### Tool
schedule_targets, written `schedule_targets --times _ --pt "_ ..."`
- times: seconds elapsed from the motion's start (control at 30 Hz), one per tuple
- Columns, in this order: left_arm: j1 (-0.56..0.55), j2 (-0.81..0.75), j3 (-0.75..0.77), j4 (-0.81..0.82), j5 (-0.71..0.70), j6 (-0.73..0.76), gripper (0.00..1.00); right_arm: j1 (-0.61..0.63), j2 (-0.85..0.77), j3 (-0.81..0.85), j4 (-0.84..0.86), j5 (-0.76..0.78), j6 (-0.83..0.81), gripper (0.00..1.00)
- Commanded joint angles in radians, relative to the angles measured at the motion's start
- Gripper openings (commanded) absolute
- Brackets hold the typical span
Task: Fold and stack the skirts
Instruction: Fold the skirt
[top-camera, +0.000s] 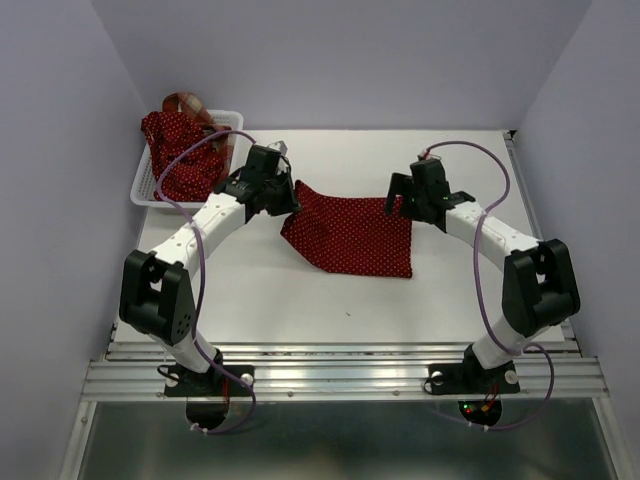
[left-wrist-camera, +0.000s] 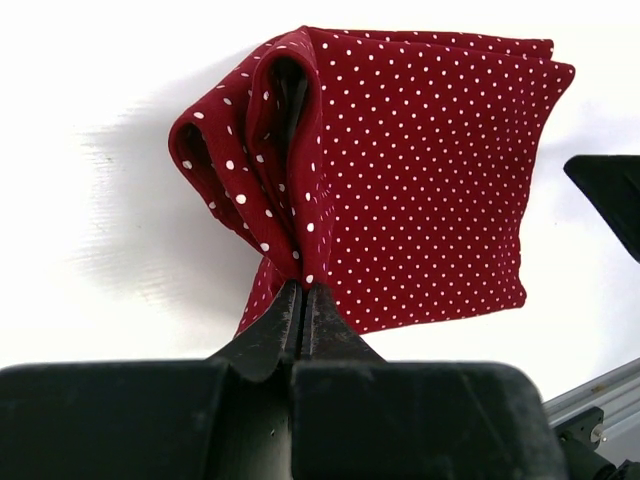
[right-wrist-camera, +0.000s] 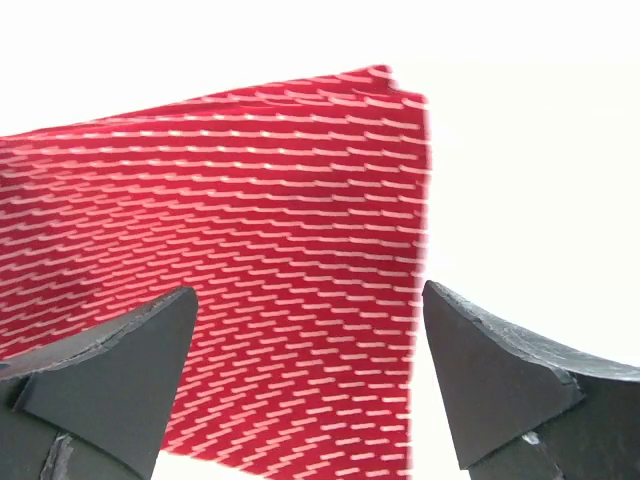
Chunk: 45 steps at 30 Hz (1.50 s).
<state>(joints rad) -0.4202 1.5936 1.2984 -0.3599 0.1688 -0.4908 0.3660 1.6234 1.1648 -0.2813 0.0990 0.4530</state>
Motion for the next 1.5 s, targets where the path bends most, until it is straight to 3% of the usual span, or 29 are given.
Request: schedule_targets --times 0.0,0.1,0.17,0.3,0.33,0.37,0.7,0.73,0.93,1.47 --pt "-0.011 -0.063 0.059 0.001 -0.012 0.012 0.0 -0.025 -0.008 -0.075 -0.067 0.045 0.0 0.99" --pt "-0.015 -0.064 0.064 0.001 -0.009 0.015 0.0 -0.055 0.003 -0.099 -0.071 0.021 -0.002 0.97" --pt "-0.022 -0.064 0.067 -0.001 -0.011 0.018 0.0 -0.064 0.012 -0.117 -0.073 0.005 0.0 0.86" --pt "-0.032 -0.061 0.071 -0.002 -0.012 0.017 0.0 -0.073 0.024 -0.139 -0.073 -0.001 0.012 0.78" --pt "-0.037 -0.06 0.073 -0.002 -0.014 0.015 0.0 -0.073 0.03 -0.148 -0.071 0.001 0.015 0.68" --pt "-0.037 -0.057 0.075 -0.004 -0.014 0.014 0.0 -0.082 0.032 -0.152 -0.07 -0.001 0.013 0.64" --pt "-0.091 -0.024 0.125 -0.005 -0.017 0.003 0.0 -0.082 0.104 -0.177 -0.032 -0.062 0.006 0.43" --pt "-0.103 -0.023 0.131 -0.005 -0.02 0.0 0.0 -0.082 0.107 -0.182 -0.03 -0.071 0.006 0.38" --pt "-0.155 0.026 0.199 0.001 -0.015 0.0 0.0 -0.091 0.119 -0.201 -0.012 -0.09 0.001 0.31" --pt "-0.314 0.281 0.433 0.006 -0.019 -0.064 0.0 -0.101 0.095 -0.226 0.017 -0.197 0.0 0.29"
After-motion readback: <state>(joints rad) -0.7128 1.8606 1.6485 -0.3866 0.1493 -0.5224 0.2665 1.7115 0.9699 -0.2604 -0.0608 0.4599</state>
